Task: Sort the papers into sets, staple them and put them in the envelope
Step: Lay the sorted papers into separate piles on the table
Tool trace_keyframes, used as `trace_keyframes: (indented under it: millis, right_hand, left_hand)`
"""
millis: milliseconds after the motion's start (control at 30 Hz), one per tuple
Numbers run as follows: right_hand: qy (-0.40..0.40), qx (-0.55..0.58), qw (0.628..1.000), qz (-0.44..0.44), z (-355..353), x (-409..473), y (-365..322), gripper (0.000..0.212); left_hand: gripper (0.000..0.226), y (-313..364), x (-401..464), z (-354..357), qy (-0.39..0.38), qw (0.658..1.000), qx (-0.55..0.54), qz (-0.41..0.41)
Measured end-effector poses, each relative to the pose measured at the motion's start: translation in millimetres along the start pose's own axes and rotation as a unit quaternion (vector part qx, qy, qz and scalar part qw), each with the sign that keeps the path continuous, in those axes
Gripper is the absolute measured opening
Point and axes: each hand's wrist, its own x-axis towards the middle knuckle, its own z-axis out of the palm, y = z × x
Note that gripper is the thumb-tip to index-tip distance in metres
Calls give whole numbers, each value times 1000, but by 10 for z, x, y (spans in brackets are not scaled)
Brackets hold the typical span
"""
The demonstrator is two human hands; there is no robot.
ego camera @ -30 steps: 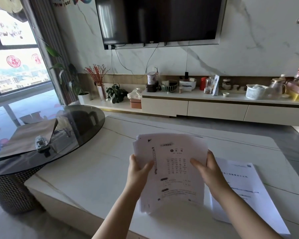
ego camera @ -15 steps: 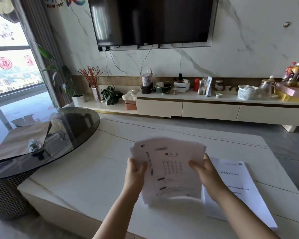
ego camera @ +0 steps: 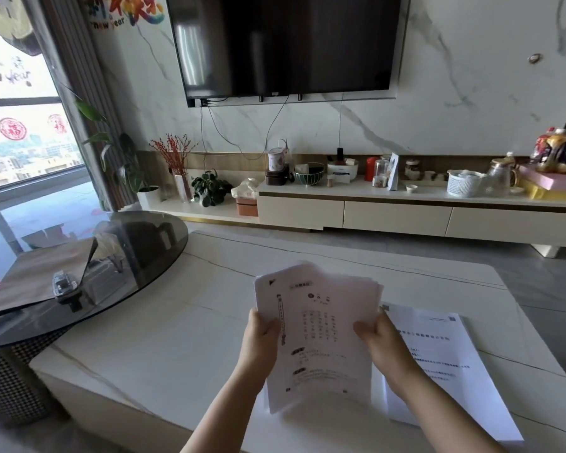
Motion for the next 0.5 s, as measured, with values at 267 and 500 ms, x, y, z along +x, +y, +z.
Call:
trace_keyframes:
  millis: [267, 500]
  right_hand:
    - [8, 16, 999, 28, 36, -28, 164, 21]
    - [26, 56, 998, -19, -17, 66, 73, 27]
  left_hand:
    - [7, -118, -31, 6, -4, 999, -17, -31]
    - [16, -72, 76, -39, 15, 998, -57, 23]
